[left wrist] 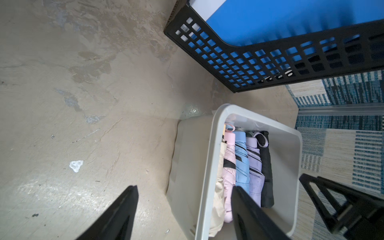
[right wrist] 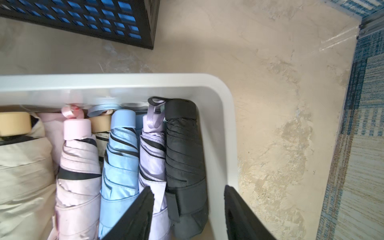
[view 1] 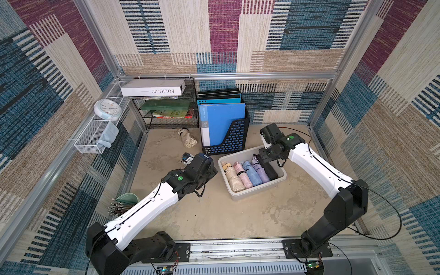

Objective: Put the umbrella into the storage box
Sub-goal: Place the umbrella in the storage box.

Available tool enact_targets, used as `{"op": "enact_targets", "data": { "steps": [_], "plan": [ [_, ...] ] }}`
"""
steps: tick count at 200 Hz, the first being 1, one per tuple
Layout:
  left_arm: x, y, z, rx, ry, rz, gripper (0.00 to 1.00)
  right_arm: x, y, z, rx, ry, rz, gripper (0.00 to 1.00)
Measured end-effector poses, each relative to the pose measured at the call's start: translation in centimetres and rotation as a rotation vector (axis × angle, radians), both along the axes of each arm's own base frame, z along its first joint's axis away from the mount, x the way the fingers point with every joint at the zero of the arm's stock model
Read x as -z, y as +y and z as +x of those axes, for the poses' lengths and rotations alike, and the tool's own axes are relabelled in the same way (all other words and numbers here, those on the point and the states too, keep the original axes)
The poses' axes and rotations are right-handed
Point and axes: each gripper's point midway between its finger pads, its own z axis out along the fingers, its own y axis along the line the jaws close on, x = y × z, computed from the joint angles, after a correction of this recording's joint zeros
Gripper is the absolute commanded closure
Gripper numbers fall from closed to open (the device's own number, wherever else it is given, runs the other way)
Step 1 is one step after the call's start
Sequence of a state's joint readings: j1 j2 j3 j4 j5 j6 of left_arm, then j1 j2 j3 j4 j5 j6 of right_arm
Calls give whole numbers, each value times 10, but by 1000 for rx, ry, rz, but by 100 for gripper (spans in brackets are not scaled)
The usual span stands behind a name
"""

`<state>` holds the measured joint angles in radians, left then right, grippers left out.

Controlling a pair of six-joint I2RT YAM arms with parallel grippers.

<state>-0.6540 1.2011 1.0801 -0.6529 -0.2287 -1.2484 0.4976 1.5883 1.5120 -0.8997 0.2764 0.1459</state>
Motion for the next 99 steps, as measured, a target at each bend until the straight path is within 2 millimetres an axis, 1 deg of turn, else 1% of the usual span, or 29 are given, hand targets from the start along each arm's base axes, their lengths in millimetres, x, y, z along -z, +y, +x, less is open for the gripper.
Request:
{"op": "enact_targets", "data": {
  "steps": [17, 58, 72, 80, 99],
  "plan": [
    [2, 18, 8, -44, 15, 4, 27, -16, -2, -6, 20, -76, 62, 44],
    [15, 76, 33, -203, 55, 36, 29, -53, -11, -22, 69, -314, 249, 43],
    [22, 96, 46, -258, 68, 45, 29, -62, -12, -25, 78, -385, 303, 43],
    [25, 107, 57, -289, 61, 45, 29, -66, -12, -25, 83, -415, 327, 43],
    [29, 123, 81, -326, 42, 46, 29, -72, -11, -22, 94, -462, 368, 42]
  ]
}}
